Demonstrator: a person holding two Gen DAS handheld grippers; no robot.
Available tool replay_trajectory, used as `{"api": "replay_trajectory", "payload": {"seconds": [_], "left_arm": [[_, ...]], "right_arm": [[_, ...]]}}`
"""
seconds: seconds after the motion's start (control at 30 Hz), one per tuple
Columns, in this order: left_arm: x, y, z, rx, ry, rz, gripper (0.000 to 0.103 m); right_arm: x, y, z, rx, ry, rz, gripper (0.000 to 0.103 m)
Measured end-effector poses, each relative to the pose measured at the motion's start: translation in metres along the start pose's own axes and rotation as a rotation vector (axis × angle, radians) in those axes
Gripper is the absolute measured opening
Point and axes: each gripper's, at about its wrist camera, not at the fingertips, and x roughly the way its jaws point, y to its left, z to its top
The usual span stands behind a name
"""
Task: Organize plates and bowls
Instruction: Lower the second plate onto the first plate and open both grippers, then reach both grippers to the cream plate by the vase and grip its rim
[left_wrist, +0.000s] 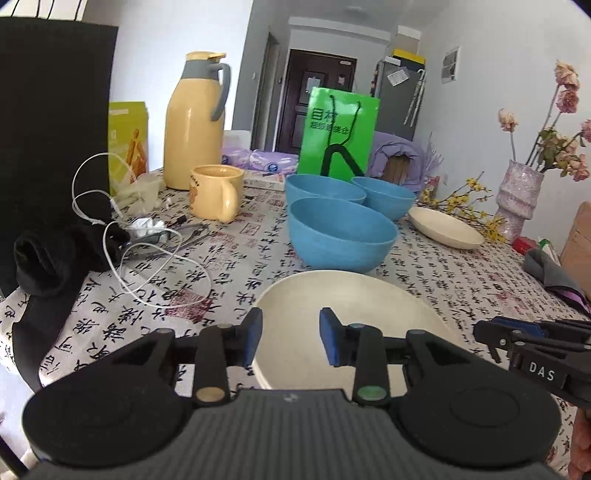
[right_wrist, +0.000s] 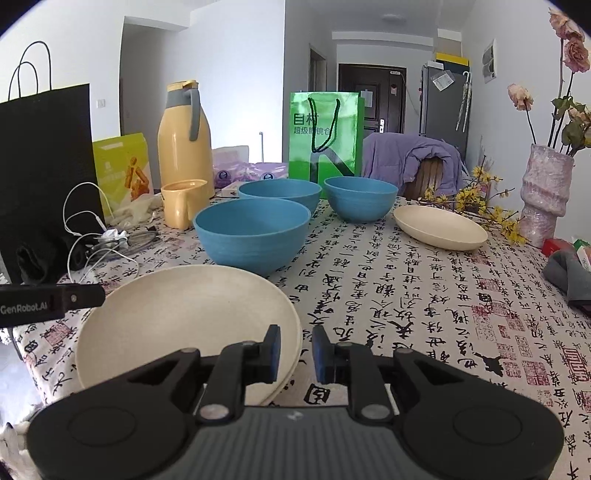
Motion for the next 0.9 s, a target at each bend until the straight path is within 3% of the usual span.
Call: {"api": "replay_trajectory", "payload": {"seconds": [0.13, 0.37, 0.67, 0.9], "left_arm": [[-0.015, -0.034, -0.008, 0.034, -0.003, -0.081, 0.062], [-0.027, -0.098, -0.031, 0.095, 0.016, -0.176, 0.072], [-0.025, -0.164, -0.037, 0.149, 0.021, -0.236, 0.073], [-0.005, -0.186, -0.028, 0.162, 0.042, -0.233, 0.074]], "right_arm": [[-0.024, -0.017, -0.006, 0.009, -0.022, 0.005, 0.026], [-0.074, -0.066, -0.036, 0.036, -0.054, -0.050, 0.036], [-0.109, -0.136, -0.063, 0.107, -0.065, -0.149, 0.038], [-0.105, -0.168, -0.065, 0.151, -0.065, -0.172, 0.038]]}}
